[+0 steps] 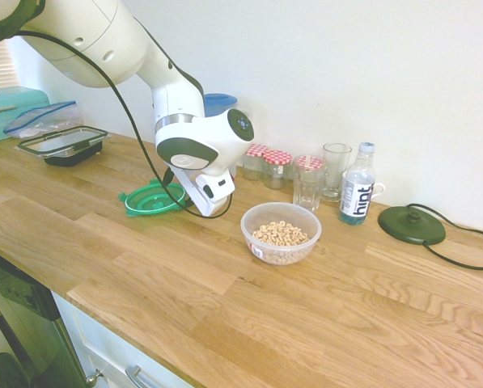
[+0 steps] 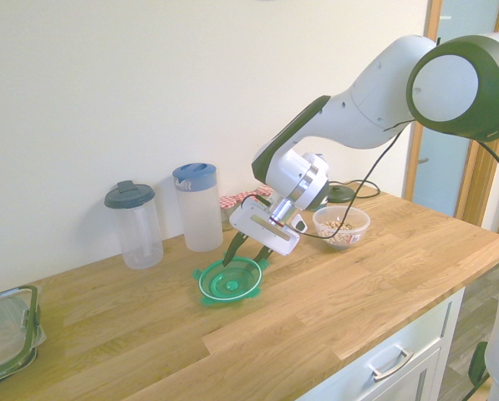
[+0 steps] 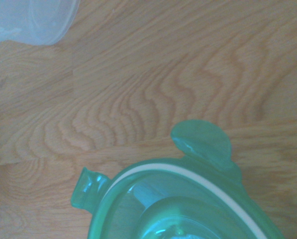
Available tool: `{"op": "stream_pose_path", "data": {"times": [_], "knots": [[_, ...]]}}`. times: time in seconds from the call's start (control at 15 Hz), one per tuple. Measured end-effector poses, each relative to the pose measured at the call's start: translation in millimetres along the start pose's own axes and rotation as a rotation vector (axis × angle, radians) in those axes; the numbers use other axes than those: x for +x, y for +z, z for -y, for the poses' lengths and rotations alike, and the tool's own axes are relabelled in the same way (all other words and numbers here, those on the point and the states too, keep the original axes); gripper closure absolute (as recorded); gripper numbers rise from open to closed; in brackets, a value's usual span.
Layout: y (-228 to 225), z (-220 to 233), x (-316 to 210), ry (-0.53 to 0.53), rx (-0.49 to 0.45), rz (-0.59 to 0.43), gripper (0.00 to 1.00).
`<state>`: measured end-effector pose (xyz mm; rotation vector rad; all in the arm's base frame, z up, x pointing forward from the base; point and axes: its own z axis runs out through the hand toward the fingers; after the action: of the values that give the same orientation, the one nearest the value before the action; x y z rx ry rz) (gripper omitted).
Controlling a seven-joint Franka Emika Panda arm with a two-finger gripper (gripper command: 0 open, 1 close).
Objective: Cover the lid of food container
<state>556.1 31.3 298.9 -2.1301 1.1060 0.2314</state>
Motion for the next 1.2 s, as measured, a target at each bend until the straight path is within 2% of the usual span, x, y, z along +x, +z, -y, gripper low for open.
{"op": "stream_pose_path", "data": {"times": [0.53,1.2], "knots": [[14,-11,2,0.007,-0.002,0.051,1.0],[15,-5,-4,-0.037,-0.026,0.07,1.0]]}}
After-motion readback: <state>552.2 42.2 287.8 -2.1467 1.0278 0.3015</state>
